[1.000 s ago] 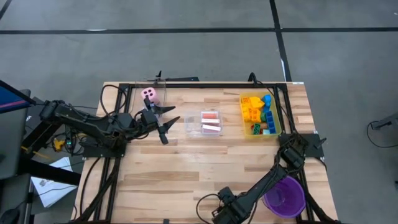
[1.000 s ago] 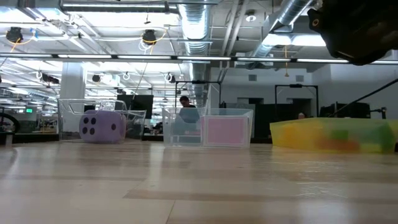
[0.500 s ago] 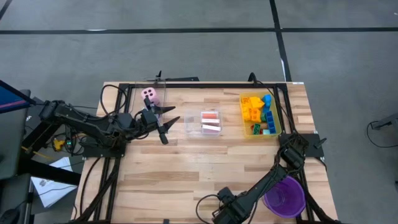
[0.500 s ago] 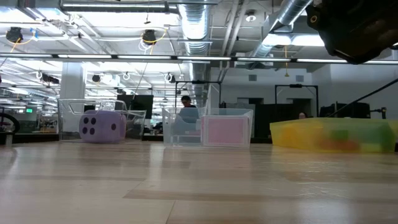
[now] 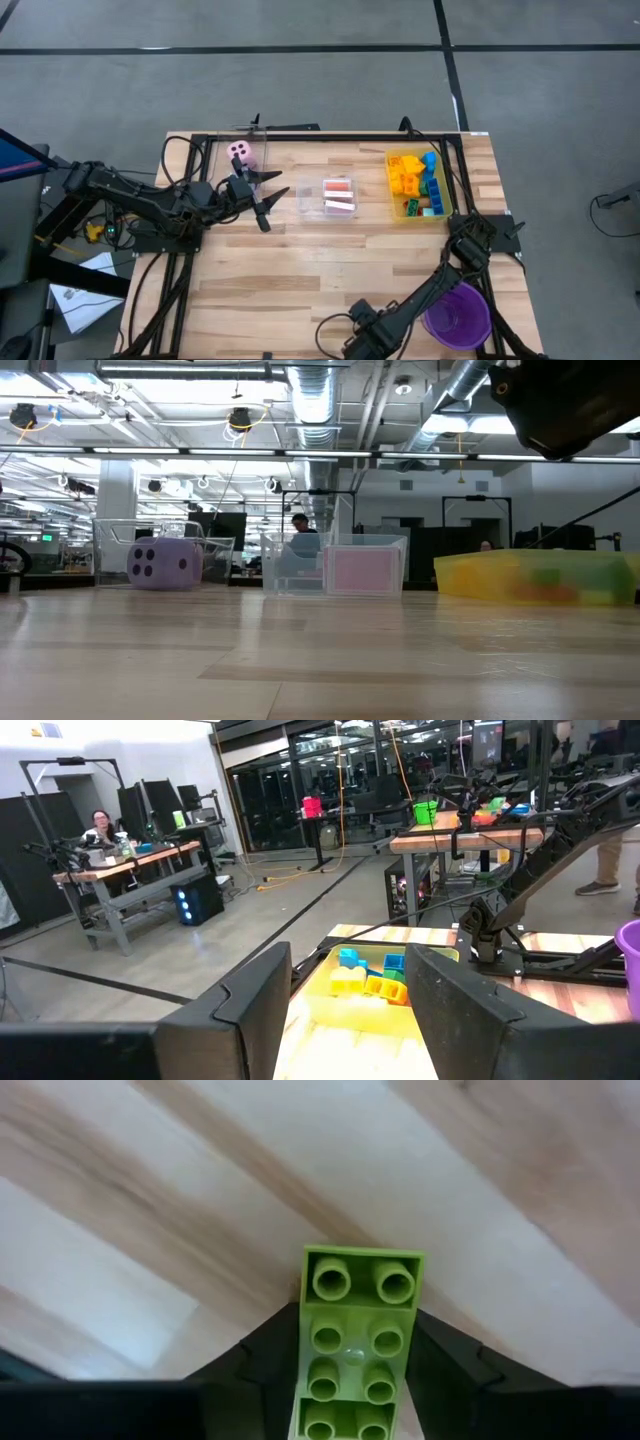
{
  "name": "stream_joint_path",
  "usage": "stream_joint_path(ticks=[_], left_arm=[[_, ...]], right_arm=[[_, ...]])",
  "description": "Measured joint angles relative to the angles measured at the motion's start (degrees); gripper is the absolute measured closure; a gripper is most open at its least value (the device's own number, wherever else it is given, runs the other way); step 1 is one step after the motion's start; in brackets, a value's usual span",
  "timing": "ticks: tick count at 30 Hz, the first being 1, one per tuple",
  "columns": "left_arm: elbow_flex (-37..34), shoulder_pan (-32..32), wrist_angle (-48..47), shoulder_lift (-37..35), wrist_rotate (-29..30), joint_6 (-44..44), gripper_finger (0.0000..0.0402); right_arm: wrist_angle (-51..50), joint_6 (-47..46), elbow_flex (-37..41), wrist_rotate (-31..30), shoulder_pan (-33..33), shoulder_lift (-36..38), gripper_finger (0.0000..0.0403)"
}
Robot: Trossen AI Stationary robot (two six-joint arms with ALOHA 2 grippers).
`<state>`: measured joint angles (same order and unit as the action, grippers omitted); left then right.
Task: Pick & Place Toys
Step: Put the light green game piece into the yellow bin
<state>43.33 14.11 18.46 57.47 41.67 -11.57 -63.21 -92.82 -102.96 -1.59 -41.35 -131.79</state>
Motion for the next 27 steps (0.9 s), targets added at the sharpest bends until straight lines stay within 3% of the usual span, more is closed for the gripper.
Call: stream_joint_path(ticks=[9, 20, 27], left_arm=[[0.0, 0.0, -0.02, 0.0, 0.01, 0.0, 0.0211], [0.02, 0.0, 0.0, 0.0, 0.01, 0.0, 0.0211], [0.02, 0.0, 0.02, 0.0, 0.02, 0.0, 0.0211]], right_arm=[[-5.3, 3.43, 0.17, -2.02, 0.87, 0.32, 0.0266], [-16.15, 0.84, 0.28, -14.24, 1.19, 7.29, 0.0265], [-23.18, -0.74, 0.2, -25.71, 0.57, 14.46, 0.0265]])
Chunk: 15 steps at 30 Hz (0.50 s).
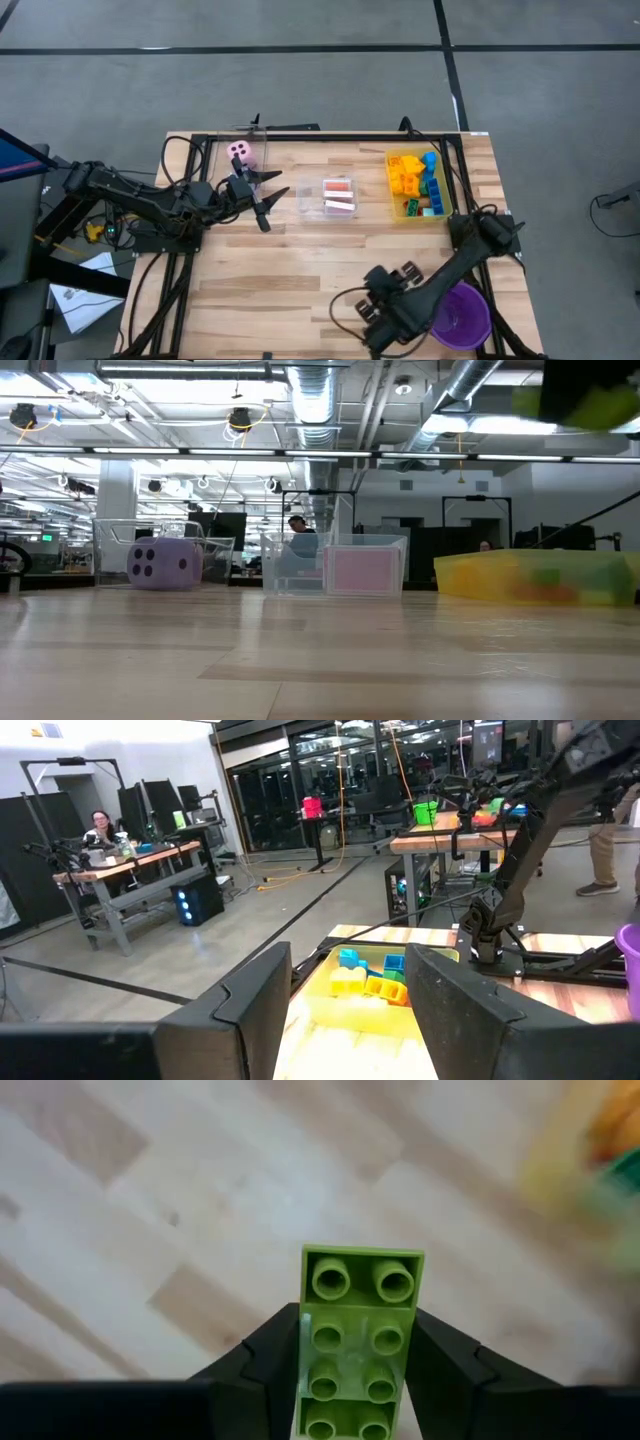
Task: Pick & Place Toys
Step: Put the light green game piece into the yellow bin
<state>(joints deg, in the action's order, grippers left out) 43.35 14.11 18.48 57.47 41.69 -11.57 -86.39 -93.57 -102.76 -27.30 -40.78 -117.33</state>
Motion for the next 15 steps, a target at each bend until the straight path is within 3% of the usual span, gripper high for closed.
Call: stream_joint_path(ticks=[8, 15], left_arm=[[0.0, 0.0, 0.86, 0.0, 0.0, 0.02, 0.0211], [0.02, 0.0, 1.44, 1.2, -0.01, 0.02, 0.0211]], right_arm=[[-3.79, 1.55, 0.91, -14.68, 1.14, 10.14, 0.0265], [-3.69, 9.43, 3.44, -19.35, 5.58, 17.54, 0.0264]])
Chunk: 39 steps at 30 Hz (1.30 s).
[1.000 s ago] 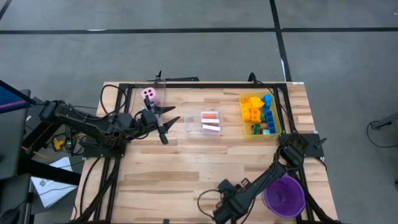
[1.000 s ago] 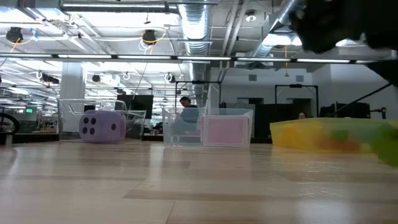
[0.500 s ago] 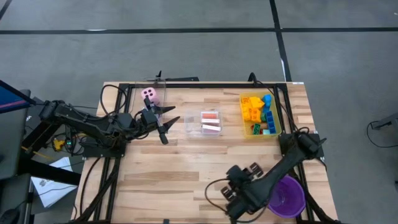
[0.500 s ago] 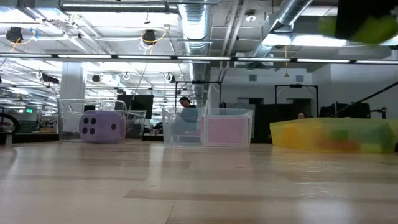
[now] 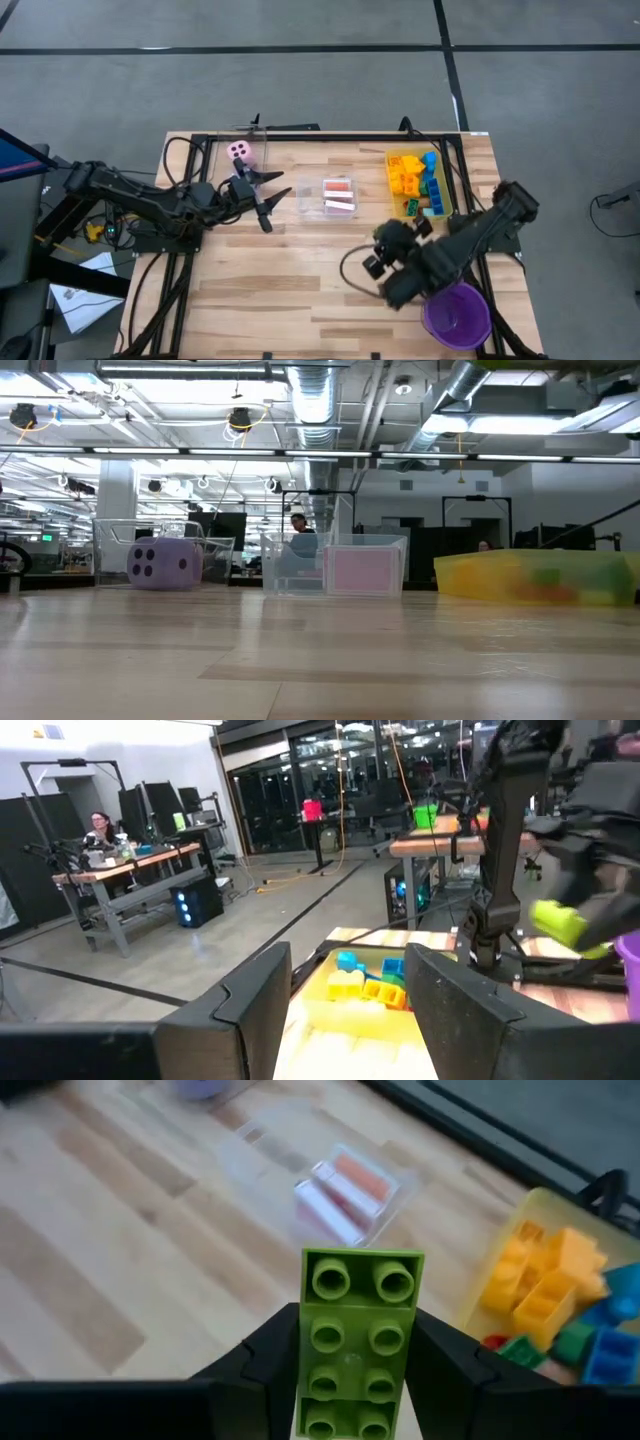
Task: Pick & Place Toys
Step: Put the light green game piece into the yellow bin
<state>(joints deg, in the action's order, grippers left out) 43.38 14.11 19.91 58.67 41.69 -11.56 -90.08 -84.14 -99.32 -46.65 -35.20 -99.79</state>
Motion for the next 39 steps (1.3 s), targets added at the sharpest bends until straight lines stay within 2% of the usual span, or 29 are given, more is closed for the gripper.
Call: stream_joint_path(ticks=[5, 10, 22, 27, 32, 39], left_arm=[[0.0, -1.1, 2.59, 1.5, -0.04, -0.06, 0.0211], [0.0, -2.3, 3.0, 2.21, -0.02, -0.08, 0.0211], [0.0, -2.36, 3.07, 2.19, -0.02, -0.13, 0.0211], [0.0, -2.36, 3.07, 2.19, -0.02, -0.15, 0.0211], [0.0, -2.36, 3.07, 2.17, -0.02, -0.17, 0.0211], [0.0, -2.36, 3.09, 2.15, -0.02, -0.17, 0.0211]], right_arm=[[0.09, 4.4, 2.7, -0.17, 3.83, 4.5, 0.0264], [0.1, 4.48, 8.78, 0.16, 6.88, 9.31, 0.0264], [1.21, -8.05, 30.81, 3.81, 8.77, 25.78, 0.0264], [5.33, -9.33, 36.79, 3.47, 9.28, 33.24, 0.0264], [8.53, -5.28, 39.96, 1.68, 13.78, 38.02, 0.0264], [12.32, 2.96, 45.57, 2.17, 21.5, 43.07, 0.0264]])
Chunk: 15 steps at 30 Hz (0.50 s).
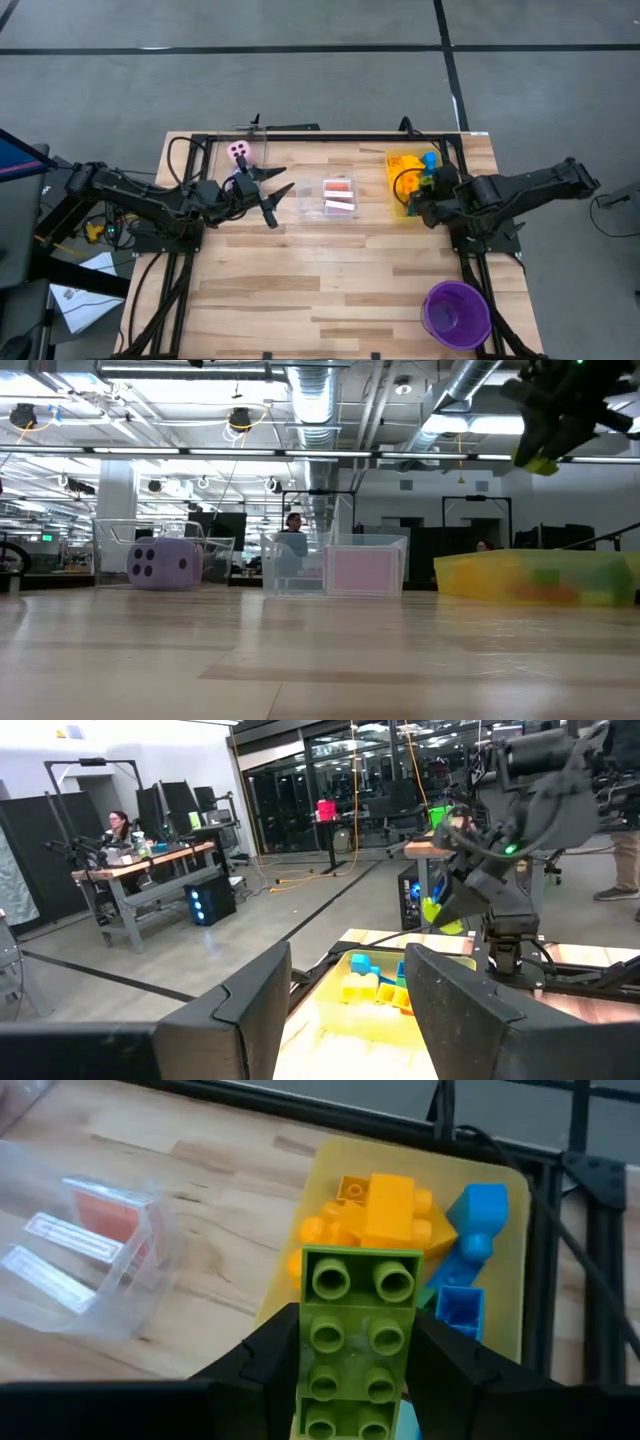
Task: Pick & Place Toys
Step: Put the light green game piece into the yellow bin
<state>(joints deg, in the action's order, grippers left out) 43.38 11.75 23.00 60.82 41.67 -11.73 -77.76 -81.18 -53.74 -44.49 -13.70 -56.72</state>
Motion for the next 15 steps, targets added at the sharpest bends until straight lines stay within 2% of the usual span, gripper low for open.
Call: stream_joint_path(ticks=[11, 15], left_arm=[[0.0, 0.0, 0.02, -0.02, 0.0, 0.02, 0.0211], [0.0, 0.0, 0.27, -0.01, -0.01, 0.04, 0.0211]], right_arm=[[20.92, 15.08, 14.29, 3.64, 10.85, 7.08, 0.0264], [22.78, 18.31, 16.58, 2.92, 14.36, 7.4, 0.0264]])
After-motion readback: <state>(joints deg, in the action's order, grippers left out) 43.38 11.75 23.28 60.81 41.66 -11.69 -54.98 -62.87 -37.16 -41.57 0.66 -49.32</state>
